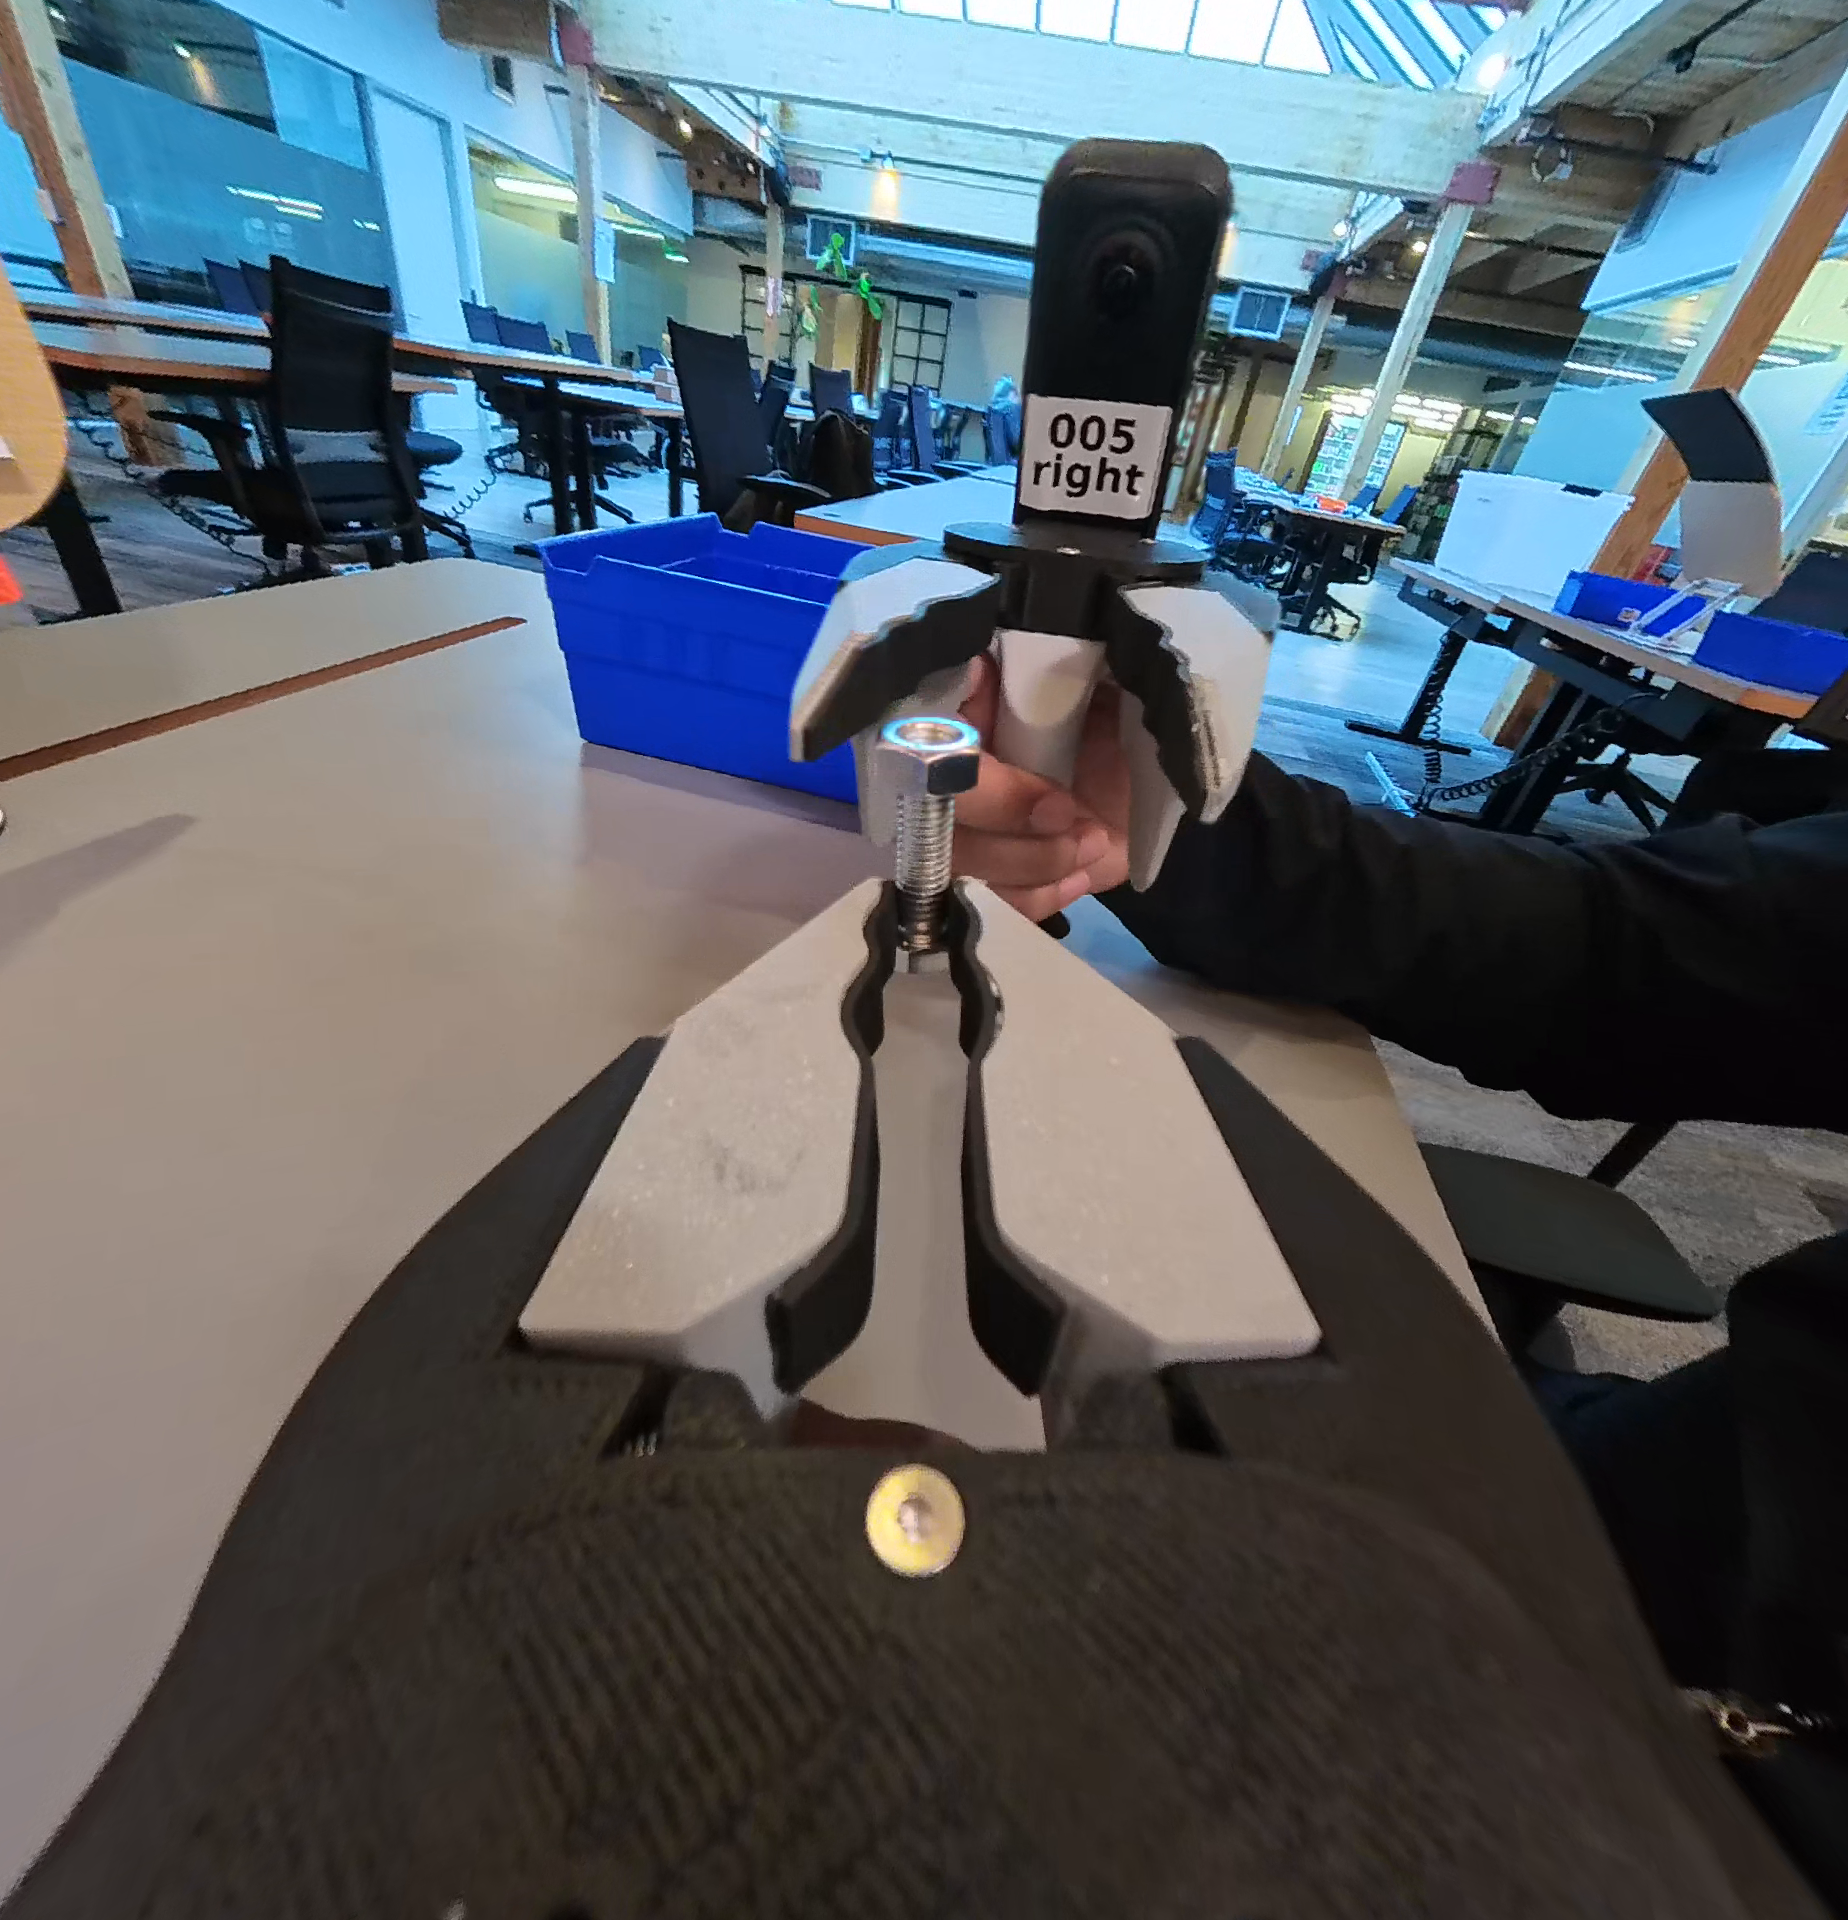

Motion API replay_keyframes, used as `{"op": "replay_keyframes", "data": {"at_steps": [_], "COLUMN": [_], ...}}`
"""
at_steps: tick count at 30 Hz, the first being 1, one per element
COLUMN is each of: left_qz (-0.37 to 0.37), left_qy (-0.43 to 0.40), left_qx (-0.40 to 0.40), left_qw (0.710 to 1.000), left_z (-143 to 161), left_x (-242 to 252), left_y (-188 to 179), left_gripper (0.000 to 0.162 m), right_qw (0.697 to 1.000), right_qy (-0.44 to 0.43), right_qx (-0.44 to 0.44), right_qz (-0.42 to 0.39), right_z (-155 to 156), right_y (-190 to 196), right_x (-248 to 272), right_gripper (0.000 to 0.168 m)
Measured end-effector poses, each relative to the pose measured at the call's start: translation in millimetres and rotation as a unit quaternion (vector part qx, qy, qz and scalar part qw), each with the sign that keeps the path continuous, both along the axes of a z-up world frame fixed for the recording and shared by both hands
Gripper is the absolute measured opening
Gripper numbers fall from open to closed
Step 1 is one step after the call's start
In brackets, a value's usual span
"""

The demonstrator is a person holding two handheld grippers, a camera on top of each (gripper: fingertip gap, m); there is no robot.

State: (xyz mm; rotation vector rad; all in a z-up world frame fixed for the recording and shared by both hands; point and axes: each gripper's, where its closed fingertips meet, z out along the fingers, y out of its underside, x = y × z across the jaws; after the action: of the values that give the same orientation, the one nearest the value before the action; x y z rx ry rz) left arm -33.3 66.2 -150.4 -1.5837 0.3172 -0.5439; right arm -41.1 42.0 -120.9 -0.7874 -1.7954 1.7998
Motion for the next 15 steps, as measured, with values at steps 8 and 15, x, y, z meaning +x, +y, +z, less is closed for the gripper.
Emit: {"op": "replay_keyframes", "data": {"at_steps": [8,15], "left_qz": [-0.011,0.013], "left_qy": [0.006,-0.001], "left_qx": [0.000,0.005], "left_qw": [1.000,1.000], "left_z": [0,3], "left_x": [8,-4], "left_y": [-1,1], "left_gripper": [0.007,0.007], "right_qw": [1.000,1.000], "right_qy": [-0.007,-0.006], "right_qx": [0.011,0.011], "right_qz": [0.028,0.011], "right_z": [-6,-5], "right_y": [-19,-7], "right_x": [-1,1], "right_gripper": [0.058,0.060]}}
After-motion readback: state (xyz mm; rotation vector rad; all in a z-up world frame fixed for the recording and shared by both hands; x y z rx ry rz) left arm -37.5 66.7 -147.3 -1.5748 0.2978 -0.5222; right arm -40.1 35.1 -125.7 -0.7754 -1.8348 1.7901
